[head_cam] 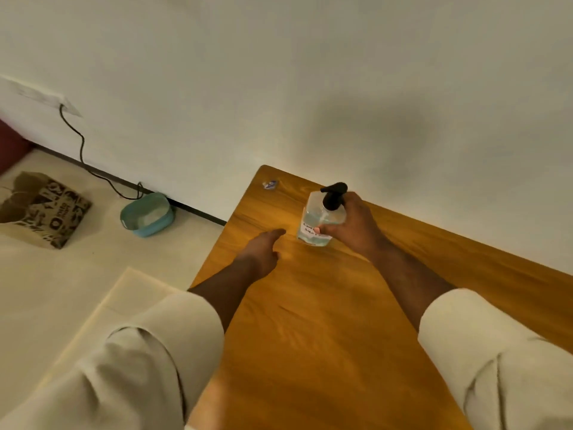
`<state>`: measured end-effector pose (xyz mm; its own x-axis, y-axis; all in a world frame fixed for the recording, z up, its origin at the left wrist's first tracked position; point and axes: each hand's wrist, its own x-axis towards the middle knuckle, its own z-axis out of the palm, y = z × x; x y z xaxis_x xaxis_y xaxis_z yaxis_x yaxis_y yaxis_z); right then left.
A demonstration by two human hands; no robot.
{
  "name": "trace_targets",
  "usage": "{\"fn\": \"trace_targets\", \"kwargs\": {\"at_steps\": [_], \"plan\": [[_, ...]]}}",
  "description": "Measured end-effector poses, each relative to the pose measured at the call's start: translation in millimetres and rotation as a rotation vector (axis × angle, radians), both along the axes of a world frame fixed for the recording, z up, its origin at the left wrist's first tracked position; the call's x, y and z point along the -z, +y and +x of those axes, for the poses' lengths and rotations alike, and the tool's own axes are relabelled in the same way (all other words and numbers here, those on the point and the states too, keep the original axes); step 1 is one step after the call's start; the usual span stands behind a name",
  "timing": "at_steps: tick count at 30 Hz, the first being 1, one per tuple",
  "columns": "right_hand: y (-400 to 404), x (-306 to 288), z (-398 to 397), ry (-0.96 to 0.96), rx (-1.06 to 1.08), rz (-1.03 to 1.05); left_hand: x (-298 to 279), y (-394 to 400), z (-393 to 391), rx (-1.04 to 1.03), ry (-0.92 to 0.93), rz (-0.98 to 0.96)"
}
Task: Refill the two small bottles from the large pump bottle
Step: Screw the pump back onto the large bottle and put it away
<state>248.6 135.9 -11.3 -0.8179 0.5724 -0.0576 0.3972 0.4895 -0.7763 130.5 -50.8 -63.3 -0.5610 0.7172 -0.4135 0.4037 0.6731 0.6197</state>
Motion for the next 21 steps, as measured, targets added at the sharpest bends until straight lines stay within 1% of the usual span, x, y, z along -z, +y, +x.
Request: {"fn": "trace_targets", "kwargs": {"at_steps": [4,9,12,16,19,21], "plan": [[15,-1,-85,0.024,-0.039,0.024,3,20,-63,0.031,0.089,-0.104],[36,8,-135,0.032,-0.064,0.024,7,52,-101,0.036,0.079,-0.041],[45,16,-150,0.015,-0.070,0.045,16,62,-112,0.022,0.073,-0.009],[51,25,-153,0.039,-0.028,0.063,25,66,-114,-0.003,0.061,0.012],[53,23,-145,0.021,-0.042,0.106,25,67,-106,-0.010,0.076,0.003],[52,21,-128,0.015,0.007,0.094,23,70,-95,-0.008,0.087,0.002]]}}
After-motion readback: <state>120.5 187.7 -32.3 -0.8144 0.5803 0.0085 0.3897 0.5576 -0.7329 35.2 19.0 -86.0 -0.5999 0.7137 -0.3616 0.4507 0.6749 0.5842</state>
